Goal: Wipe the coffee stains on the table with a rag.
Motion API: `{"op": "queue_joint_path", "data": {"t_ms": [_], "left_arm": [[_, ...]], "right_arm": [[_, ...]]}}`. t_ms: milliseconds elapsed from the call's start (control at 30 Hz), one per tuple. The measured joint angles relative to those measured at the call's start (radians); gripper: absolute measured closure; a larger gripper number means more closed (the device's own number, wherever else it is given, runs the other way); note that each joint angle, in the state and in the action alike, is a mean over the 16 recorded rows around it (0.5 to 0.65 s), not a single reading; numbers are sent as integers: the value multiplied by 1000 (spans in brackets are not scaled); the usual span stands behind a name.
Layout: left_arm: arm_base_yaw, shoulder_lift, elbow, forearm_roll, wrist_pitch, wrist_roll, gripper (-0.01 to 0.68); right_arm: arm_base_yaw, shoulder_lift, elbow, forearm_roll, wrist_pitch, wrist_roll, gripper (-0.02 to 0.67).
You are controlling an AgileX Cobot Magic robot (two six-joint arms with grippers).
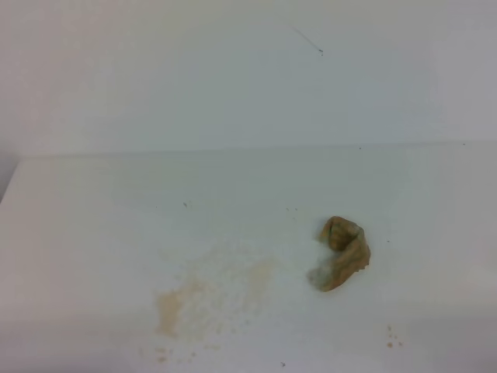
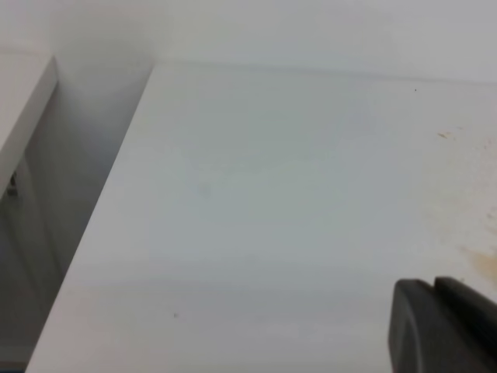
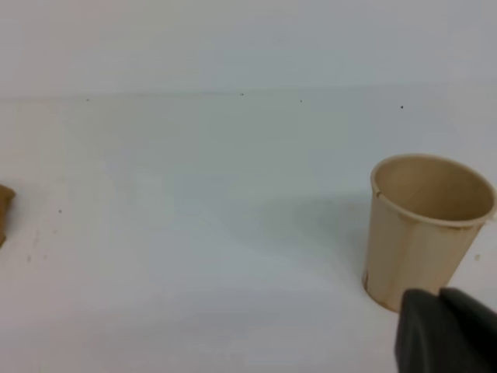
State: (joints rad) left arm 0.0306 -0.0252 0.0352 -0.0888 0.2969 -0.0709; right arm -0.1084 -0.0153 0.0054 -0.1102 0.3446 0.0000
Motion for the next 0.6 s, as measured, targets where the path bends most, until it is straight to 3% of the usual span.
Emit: {"op": "queue_joint_path", "data": {"t_ms": [600], "left_arm": [[0, -2, 2, 0, 0, 0, 672]], "right_arm": [[0, 1, 0, 0, 0, 0, 646]]}}
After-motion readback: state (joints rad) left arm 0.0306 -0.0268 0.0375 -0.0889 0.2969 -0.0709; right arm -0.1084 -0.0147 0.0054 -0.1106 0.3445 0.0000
